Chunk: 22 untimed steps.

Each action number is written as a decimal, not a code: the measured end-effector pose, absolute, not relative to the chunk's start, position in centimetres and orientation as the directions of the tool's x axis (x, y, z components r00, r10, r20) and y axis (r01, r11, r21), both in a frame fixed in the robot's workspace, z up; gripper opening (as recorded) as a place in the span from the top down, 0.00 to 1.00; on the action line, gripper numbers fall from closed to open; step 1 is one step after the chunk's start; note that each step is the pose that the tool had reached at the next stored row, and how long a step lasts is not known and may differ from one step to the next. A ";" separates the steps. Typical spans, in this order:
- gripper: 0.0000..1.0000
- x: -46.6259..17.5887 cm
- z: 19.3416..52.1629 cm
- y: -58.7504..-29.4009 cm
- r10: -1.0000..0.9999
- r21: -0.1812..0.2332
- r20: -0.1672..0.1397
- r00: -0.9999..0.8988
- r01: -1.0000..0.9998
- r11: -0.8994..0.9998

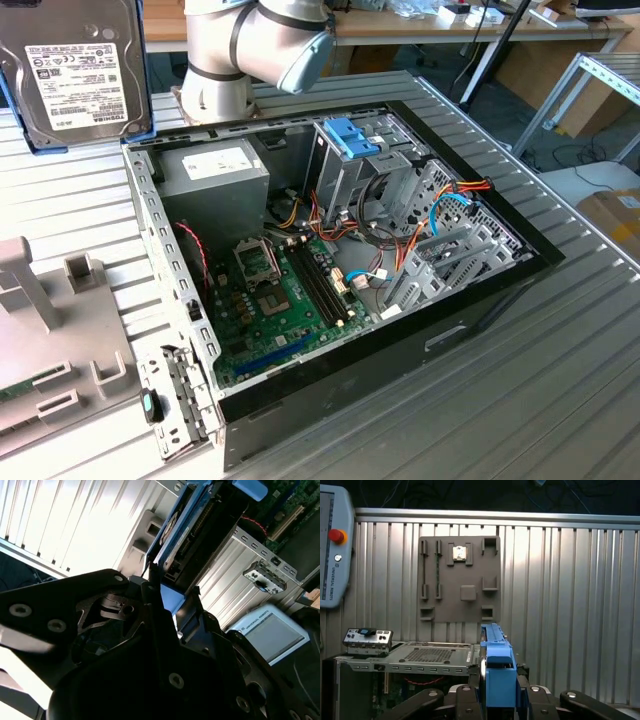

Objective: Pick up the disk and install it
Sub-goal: 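Pick up the disk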

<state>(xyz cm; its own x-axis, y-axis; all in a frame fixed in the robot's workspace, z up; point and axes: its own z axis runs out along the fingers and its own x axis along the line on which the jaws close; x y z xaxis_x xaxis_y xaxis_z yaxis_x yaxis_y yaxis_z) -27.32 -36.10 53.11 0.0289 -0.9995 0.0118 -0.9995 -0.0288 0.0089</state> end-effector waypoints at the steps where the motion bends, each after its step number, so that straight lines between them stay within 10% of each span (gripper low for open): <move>1: 0.64 -27.1 53.1 -36.1 -1.000 0.009 0.012 0.029 -1.000 -0.029; 22: 0.64 -17.1 53.1 -36.1 -1.000 0.009 0.012 0.029 -1.000 -0.029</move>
<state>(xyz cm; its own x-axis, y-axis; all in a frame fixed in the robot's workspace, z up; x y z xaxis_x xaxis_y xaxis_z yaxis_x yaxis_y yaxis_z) -17.10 -36.09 53.11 0.0288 -0.9995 0.0118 -0.9995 -0.0287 0.0090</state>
